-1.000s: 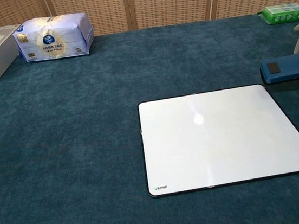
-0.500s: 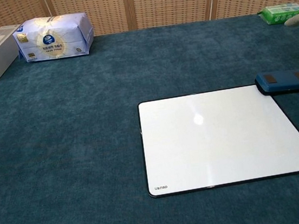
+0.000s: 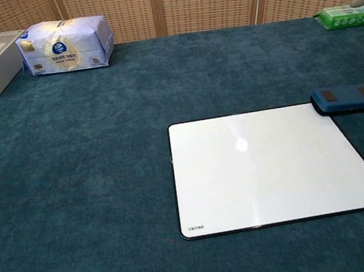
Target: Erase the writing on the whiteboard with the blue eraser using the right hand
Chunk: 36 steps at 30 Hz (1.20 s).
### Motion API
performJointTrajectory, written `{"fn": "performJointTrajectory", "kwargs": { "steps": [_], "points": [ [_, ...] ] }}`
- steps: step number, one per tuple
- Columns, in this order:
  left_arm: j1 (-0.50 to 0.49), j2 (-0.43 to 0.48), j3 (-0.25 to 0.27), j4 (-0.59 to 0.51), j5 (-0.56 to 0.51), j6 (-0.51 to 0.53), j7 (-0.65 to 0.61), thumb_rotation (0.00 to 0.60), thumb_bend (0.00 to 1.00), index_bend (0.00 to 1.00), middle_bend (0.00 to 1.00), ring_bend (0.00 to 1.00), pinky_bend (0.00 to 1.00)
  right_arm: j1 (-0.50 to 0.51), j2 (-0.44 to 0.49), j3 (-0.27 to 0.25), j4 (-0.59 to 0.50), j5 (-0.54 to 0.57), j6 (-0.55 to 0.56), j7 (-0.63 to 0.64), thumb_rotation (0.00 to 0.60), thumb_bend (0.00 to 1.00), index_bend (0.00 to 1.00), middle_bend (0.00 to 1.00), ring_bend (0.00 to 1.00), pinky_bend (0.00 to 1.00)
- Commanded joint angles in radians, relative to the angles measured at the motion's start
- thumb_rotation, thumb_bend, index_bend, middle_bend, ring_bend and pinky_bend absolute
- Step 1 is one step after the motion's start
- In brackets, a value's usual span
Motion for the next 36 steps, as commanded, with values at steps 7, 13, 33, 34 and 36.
{"fn": "performJointTrajectory", "kwargs": {
  "steps": [7, 13, 33, 34, 36],
  "points": [
    [0.012, -0.066, 0.01, 0.051, -0.042, -0.024, 0.025, 0.6, 0.43, 0.34, 0.28, 0.17, 0.0, -0.098, 0.023, -0.06, -0.024, -0.072, 0.154, -0.143, 0.6, 0.23, 0.2, 0.0, 0.0, 0.0],
    [0.013, -0.093, 0.01, 0.086, -0.073, -0.042, 0.01, 0.6, 0.43, 0.35, 0.29, 0.17, 0.0, -0.147, 0.04, -0.086, -0.036, -0.077, 0.204, -0.197, 0.6, 0.23, 0.22, 0.0, 0.0, 0.0],
    [0.049, -0.141, 0.015, 0.155, -0.091, -0.013, -0.007, 0.6, 0.43, 0.35, 0.29, 0.17, 0.0, -0.315, 0.085, -0.125, -0.037, -0.072, 0.328, -0.15, 0.6, 0.24, 0.28, 0.03, 0.0, 0.0],
    [0.05, -0.141, 0.015, 0.156, -0.089, -0.011, -0.011, 0.6, 0.43, 0.35, 0.29, 0.17, 0.0, -0.318, 0.088, -0.124, -0.039, -0.076, 0.33, -0.144, 0.6, 0.23, 0.28, 0.03, 0.0, 0.0],
    [0.051, -0.141, 0.015, 0.158, -0.085, -0.009, -0.015, 0.6, 0.43, 0.35, 0.29, 0.17, 0.0, -0.321, 0.092, -0.124, -0.042, -0.082, 0.333, -0.139, 0.6, 0.23, 0.28, 0.03, 0.0, 0.0]
  ]
}}
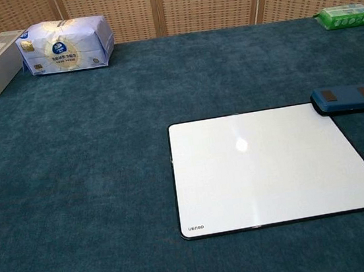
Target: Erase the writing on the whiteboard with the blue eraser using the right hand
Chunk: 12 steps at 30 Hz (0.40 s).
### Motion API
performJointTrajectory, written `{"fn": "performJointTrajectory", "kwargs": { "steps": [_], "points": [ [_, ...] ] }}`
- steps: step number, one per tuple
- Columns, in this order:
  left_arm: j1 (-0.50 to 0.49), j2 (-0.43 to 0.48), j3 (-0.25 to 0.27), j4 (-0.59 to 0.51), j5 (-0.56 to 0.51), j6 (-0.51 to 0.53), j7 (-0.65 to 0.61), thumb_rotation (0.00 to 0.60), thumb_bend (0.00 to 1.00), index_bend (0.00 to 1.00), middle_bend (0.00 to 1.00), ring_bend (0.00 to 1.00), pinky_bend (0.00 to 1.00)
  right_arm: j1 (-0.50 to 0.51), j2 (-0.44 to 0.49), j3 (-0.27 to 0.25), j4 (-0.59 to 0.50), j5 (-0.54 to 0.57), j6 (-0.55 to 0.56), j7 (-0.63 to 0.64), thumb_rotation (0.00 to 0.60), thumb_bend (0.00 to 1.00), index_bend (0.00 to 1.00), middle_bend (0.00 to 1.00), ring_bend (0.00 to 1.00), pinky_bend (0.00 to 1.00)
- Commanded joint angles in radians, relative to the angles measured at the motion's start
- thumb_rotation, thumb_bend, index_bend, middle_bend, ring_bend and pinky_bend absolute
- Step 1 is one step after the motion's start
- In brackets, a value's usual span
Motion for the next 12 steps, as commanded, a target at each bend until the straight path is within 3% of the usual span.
{"fn": "performJointTrajectory", "kwargs": {
  "steps": [1, 12],
  "points": [
    [0.001, 0.001, 0.0, 0.002, 0.007, 0.004, -0.006, 0.6, 0.43, 0.35, 0.29, 0.17, 0.0, -0.006, 0.007, 0.001, -0.006, -0.012, 0.005, 0.008, 0.6, 0.23, 0.28, 0.03, 0.0, 0.0],
    [0.007, 0.014, -0.006, 0.002, 0.012, 0.018, -0.037, 0.6, 0.43, 0.35, 0.29, 0.17, 0.0, -0.021, 0.007, 0.003, -0.024, -0.041, 0.007, 0.023, 0.6, 0.24, 0.28, 0.03, 0.0, 0.0]
  ]
}}
